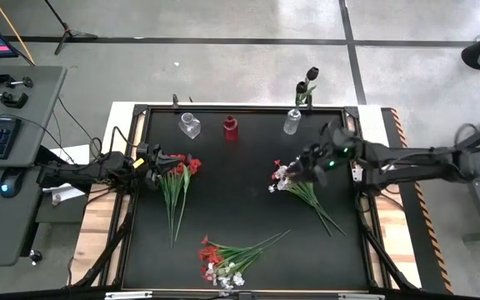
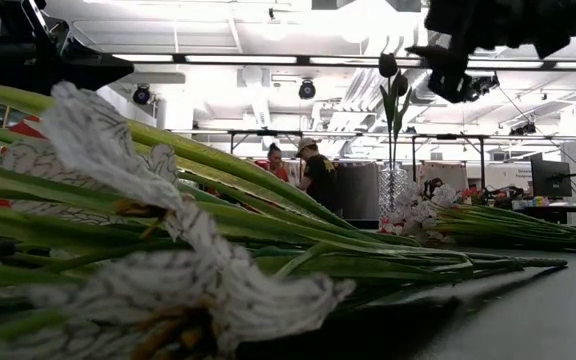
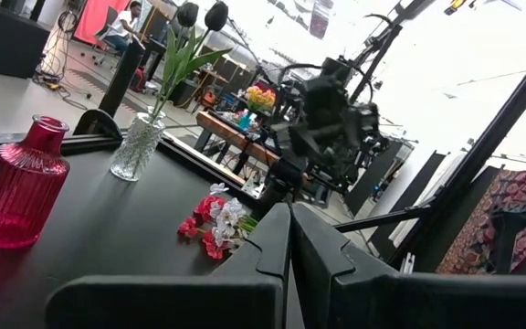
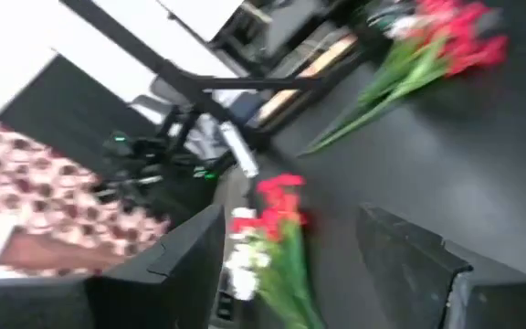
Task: Sort flowers into vase by color
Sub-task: Put the black flower into the right transparent flower vase
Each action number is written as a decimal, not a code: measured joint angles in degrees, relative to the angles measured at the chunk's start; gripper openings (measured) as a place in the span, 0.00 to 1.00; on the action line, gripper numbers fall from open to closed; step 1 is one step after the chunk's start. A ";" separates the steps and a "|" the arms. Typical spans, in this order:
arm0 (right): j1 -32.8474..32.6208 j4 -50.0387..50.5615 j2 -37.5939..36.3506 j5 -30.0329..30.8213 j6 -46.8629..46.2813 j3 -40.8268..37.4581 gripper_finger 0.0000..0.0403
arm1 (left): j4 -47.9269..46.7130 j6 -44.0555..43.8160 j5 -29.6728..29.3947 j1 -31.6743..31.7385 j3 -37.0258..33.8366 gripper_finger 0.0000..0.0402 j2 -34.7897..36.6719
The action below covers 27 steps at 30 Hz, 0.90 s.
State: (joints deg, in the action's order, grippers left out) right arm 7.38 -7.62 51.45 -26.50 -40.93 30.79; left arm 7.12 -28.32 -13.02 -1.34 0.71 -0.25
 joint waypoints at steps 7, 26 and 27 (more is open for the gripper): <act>-14.60 -21.64 18.80 14.72 -11.08 2.46 0.59 | 0.00 0.00 0.00 0.02 0.00 0.00 0.00; -14.75 30.77 77.43 33.45 -20.22 79.06 0.59 | 0.02 0.00 0.00 0.01 0.00 0.00 0.00; -14.40 32.92 79.85 33.51 -21.17 82.93 0.59 | 0.00 0.00 0.00 0.01 0.00 0.00 0.00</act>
State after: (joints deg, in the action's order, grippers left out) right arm -7.02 25.30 131.30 7.01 -62.10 113.72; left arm 7.11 -28.32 -13.02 -1.34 0.71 -0.25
